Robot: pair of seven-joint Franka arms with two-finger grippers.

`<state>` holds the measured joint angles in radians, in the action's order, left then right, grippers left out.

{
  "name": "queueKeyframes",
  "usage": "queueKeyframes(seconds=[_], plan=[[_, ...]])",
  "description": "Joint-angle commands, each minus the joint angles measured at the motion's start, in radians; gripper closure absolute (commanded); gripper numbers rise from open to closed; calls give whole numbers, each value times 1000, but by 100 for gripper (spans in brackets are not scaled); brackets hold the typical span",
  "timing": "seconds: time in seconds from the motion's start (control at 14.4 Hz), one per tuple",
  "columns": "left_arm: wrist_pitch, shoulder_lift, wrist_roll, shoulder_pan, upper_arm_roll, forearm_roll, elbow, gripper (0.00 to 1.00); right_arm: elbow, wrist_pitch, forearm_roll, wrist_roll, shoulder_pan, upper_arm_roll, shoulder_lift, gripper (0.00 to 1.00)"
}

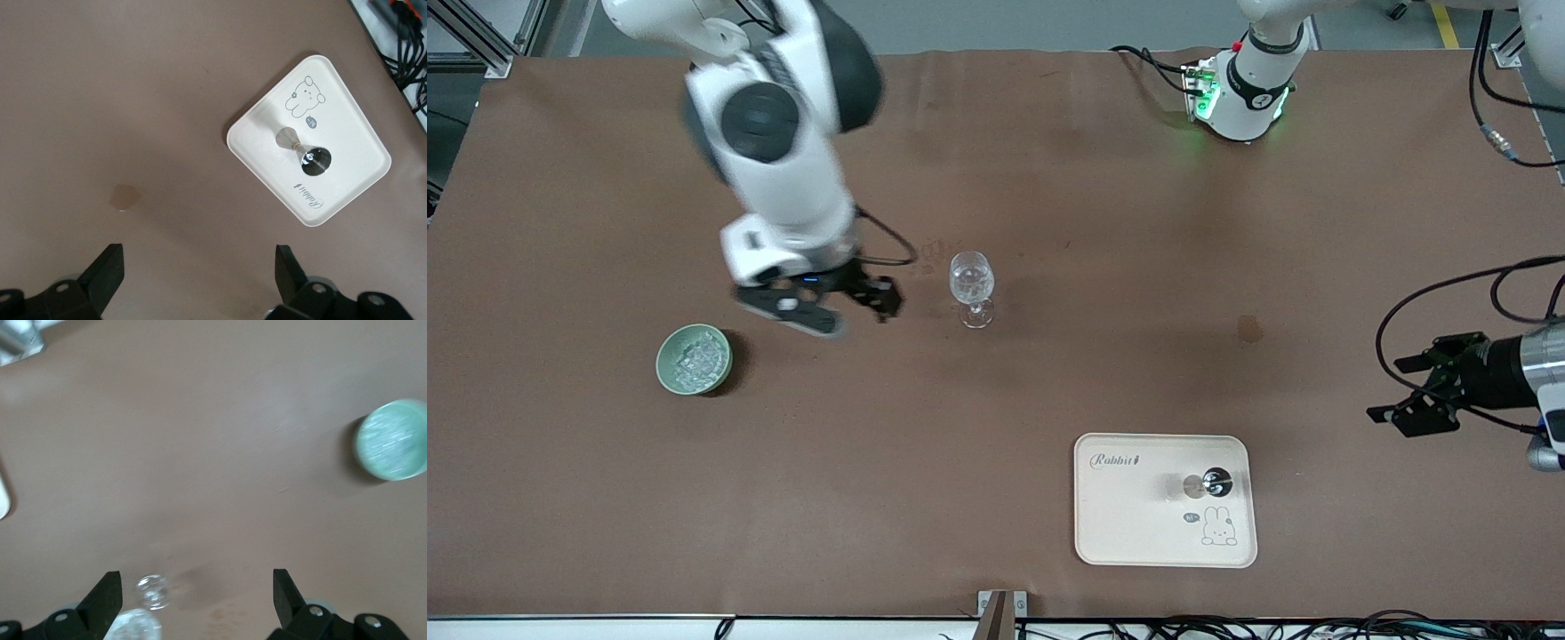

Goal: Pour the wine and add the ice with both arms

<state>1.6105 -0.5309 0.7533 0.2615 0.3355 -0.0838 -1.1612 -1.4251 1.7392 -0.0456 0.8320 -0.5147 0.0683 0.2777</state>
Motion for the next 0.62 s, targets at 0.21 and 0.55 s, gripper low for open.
queueKeyframes(seconds=[0.21, 0.55], plan=[[-96, 181, -237, 2, 96, 174, -37, 0, -38, -144, -4, -347, 315, -30, -185, 0], [-135, 294, -494, -11, 42, 173, -63, 0, -35, -245, 10, -680, 517, -33, -262, 0]])
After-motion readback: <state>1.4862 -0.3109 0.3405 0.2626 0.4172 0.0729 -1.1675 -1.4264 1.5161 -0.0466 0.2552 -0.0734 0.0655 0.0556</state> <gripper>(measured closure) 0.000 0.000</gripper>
